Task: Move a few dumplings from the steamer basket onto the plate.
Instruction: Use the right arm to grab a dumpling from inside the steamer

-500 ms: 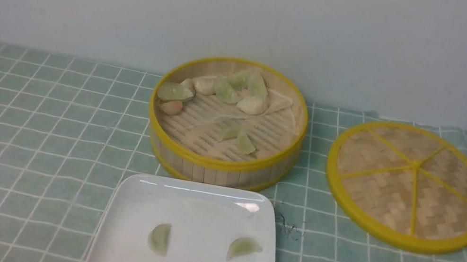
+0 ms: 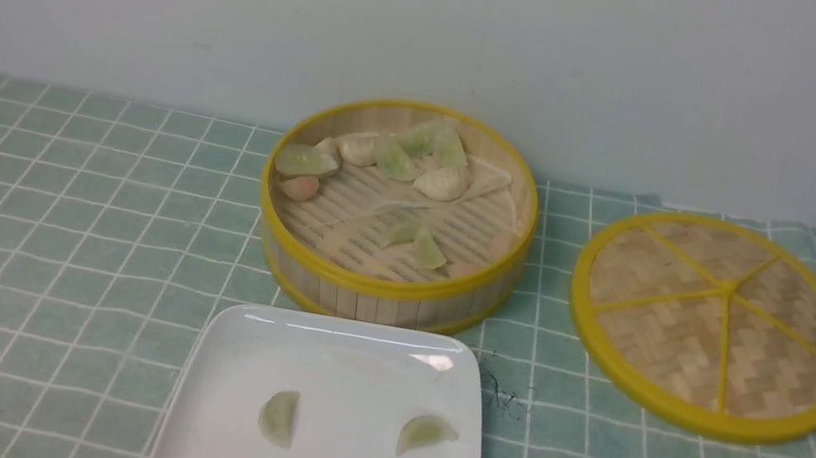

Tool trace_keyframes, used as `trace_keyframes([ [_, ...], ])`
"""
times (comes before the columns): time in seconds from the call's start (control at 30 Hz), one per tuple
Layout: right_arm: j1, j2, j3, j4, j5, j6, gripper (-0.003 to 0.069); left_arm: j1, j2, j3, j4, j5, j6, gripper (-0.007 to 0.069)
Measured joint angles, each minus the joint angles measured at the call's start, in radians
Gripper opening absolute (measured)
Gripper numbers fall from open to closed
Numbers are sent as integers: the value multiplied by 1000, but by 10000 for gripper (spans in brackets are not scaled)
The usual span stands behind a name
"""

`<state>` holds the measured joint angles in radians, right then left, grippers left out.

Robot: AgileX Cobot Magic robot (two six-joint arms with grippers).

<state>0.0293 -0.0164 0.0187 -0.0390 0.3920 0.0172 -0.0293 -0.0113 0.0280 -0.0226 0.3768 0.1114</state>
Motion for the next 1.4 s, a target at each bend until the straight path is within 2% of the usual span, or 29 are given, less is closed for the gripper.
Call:
trace_keyframes([
  [0.2,0,0,0,0,-1,0,-13,0,0,0,0,0,0,-6],
  [0.3,0,0,5,39,-40,18,-13,0,0,0,0,0,0,-6],
  [0.43,0,0,10,281,-280,164,-13,0,0,0,0,0,0,-6],
  [0.53,0,0,10,411,-392,221,-13,0,0,0,0,0,0,-6],
  [0.67,0,0,10,511,-508,232,-13,0,0,0,0,0,0,-6],
  [0.83,0,0,2,551,-590,244,-13,0,0,0,0,0,0,-6],
  [0.93,10,23,-148,504,-416,244,-13,0,0,0,0,0,0,-6],
  [1.03,11,153,-369,409,-128,212,-13,0,0,0,0,0,0,-6],
  [1.07,11,165,-385,402,-128,209,-13,0,0,0,0,0,0,-6],
  [1.1,11,265,-497,361,46,190,-13,0,0,0,0,0,0,-6],
  [1.23,11,598,-782,280,428,69,-13,0,0,0,0,0,0,-6],
  [1.3,11,746,-892,264,541,-2,-13,0,0,0,0,0,0,-6],
  [1.4,11,921,-1026,261,608,-69,-13,0,0,0,0,0,0,-6],
])
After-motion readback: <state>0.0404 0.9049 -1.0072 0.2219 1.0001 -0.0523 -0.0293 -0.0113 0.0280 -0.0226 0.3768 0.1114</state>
